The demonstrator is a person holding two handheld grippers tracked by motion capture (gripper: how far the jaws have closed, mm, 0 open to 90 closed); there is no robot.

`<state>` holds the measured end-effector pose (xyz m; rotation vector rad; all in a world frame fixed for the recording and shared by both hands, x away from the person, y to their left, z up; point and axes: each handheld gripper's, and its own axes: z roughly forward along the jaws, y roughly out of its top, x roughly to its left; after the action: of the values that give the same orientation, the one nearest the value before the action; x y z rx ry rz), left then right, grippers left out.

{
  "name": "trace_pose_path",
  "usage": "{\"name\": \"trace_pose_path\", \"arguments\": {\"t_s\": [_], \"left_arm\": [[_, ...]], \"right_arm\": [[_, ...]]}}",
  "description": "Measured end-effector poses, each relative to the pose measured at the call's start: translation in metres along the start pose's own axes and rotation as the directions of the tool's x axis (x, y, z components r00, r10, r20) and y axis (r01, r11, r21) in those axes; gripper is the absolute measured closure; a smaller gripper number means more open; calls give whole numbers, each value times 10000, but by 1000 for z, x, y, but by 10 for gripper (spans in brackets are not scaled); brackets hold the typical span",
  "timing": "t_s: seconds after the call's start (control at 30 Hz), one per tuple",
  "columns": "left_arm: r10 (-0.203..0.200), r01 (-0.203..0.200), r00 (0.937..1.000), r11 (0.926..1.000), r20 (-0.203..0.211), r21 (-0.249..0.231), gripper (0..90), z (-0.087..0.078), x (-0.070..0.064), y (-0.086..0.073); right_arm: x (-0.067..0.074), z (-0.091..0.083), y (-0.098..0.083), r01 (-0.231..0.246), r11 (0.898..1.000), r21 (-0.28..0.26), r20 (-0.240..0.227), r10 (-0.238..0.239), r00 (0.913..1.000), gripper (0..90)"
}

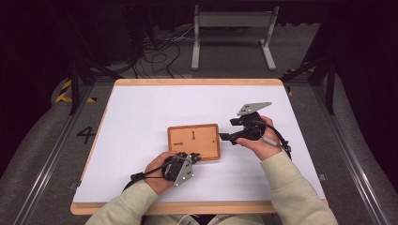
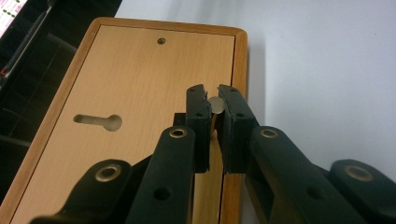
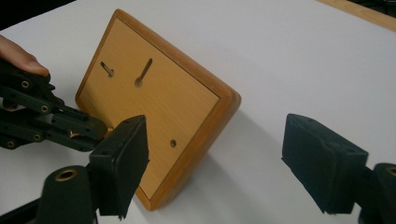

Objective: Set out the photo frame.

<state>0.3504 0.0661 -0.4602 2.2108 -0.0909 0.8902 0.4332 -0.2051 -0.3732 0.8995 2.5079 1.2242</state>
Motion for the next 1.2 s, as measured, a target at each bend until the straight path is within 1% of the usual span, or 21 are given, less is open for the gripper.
{"name": "trace_pose_path", "arguments": {"t_s": [0.03, 0.1, 0.13, 0.23, 0.5, 0.67, 0.73, 0.77, 0.8, 0.87, 0.97, 1.0, 1.03, 1.07, 1.1, 1.13, 1.2], "left_arm": [[82, -82, 10000, 10000, -5, -32, 835, 0, 1, 0], [-105, 105, 9999, 9999, 25, 49, 835, 0, -1, 0], [-105, 105, 9999, 9999, 25, 49, 835, 0, -1, 0], [-134, 134, 9999, 9999, 34, 54, 834, 0, -1, -1], [-55, 55, 10000, 10000, 3, 63, 834, -1, -1, 0], [-71, 71, 10000, 10000, 15, 42, 834, -1, -1, -1], [-73, 73, 10000, 10000, 55, 43, 834, -1, -1, -1], [-71, 70, 9999, 10000, 101, 58, 834, -1, 0, -1], [-151, 150, 9998, 9999, 121, 71, 834, -1, 1, -1], [-245, 244, 9995, 9997, 185, 93, 831, -1, 2, -1], [-564, 558, 9974, 9983, 449, 151, 818, -2, 6, -1], [-735, 730, 9954, 9973, 609, 113, 811, -3, 7, -1], [-1082, 1080, 9911, 9941, 773, 78, 798, -4, 8, -2], [-1297, 1309, 9871, 9914, 940, -64, 776, -6, 11, -3], [-1431, 1448, 9842, 9894, 1038, -87, 755, -9, 13, -3], [-1702, 1745, 9774, 9844, 1255, -238, 740, -12, 16, -4], [-2224, 2323, 9589, 9719, 1763, -374, 666, -18, 20, -7]], "right_arm": [[0, 5, 2, -28, 10000, 53, -130, 29, 9999, 229], [0, 12, 4, -110, 9997, 200, -266, 115, 9996, 226], [0, 12, 4, -110, 9997, 200, -266, 115, 9996, 226], [-1, 26, 6, -224, 9988, 435, -557, 248, 9981, 224], [-7, 58, 8, -598, 9928, 1042, -1032, 706, 9922, 216], [-5, 74, 6, -534, 9881, 1439, -1447, 744, 9867, 210], [-5, 79, 6, -536, 9864, 1553, -1632, 791, 9834, 213], [-4, 81, 6, -536, 9857, 1600, -1649, 802, 9831, 220], [-4, 82, 6, -462, 9854, 1638, -1589, 726, 9846, 216], [-4, 81, 6, -462, 9848, 1675, -1603, 734, 9843, 224], [-5, 79, 6, -379, 9852, 1674, -1672, 663, 9837, 246], [-5, 78, 6, -363, 9853, 1669, -1663, 644, 9840, 252], [-4, 77, 6, -308, 9855, 1671, -1670, 591, 9842, 254], [-4, 77, 7, -298, 9853, 1684, -1633, 577, 9849, 255], [-3, 76, 7, -263, 9855, 1676, -1598, 535, 9857, 255], [-3, 76, 7, -219, 9855, 1685, -1574, 488, 9863, 256], [-1, 74, 7, -97, 9856, 1688, -1530, 360, 9876, 264]]}}
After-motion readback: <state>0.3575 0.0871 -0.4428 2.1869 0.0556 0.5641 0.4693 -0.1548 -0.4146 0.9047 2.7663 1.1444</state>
